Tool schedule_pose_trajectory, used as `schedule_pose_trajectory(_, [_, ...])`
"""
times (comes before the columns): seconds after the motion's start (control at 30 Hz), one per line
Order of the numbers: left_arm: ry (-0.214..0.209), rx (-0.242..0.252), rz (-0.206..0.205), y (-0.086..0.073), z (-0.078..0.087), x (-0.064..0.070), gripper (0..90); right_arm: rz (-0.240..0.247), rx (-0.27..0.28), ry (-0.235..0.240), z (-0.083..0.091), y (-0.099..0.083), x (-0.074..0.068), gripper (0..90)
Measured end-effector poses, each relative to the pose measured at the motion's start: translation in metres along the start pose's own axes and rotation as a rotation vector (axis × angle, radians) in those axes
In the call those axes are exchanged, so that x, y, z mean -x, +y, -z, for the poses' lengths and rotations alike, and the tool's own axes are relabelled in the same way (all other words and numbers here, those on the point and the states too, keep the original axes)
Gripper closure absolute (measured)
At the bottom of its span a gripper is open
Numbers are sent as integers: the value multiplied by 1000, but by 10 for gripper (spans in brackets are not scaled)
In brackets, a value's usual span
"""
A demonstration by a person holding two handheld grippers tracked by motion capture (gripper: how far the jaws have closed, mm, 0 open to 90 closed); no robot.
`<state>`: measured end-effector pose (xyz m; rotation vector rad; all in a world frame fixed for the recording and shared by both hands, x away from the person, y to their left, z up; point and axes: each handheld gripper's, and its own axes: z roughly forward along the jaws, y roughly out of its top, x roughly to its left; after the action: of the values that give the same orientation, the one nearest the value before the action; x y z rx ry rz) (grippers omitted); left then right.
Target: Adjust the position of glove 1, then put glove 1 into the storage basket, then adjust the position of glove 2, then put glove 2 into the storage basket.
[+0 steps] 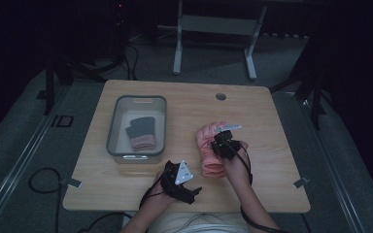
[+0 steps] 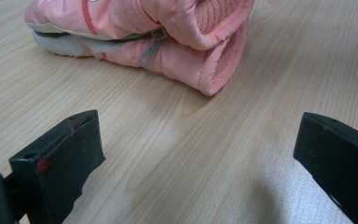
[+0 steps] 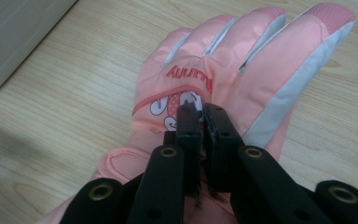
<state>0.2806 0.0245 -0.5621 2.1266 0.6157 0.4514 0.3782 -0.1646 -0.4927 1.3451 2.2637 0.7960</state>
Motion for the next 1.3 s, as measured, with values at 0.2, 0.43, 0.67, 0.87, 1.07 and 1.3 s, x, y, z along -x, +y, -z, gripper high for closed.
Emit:
schedule_pose_trajectory(0.2, [1,-2,-5,0,0,0,8,10,43,35,11,4,1,691])
schedule_pose_trajectory(0.43, [-3,0,-4,0,0,0,8,9,141,127,36,8,11,412])
schedule_pose_trajectory(0.67, [-9,2,1,0,1,-1,8,-28,185,225,47,7,36,217])
schedule_pose_trajectory(0.87, [-5,-5,2,0,1,-2,8,-38,187,199,50,1,54,205])
schedule_pose_trajectory(1.07, [-52,18,-3,6,8,0,9,-3,222,217,58,-5,65,179])
schedule_pose_trajectory(1.3, [-53,87,5,23,26,5,9,13,280,205,70,-8,75,188])
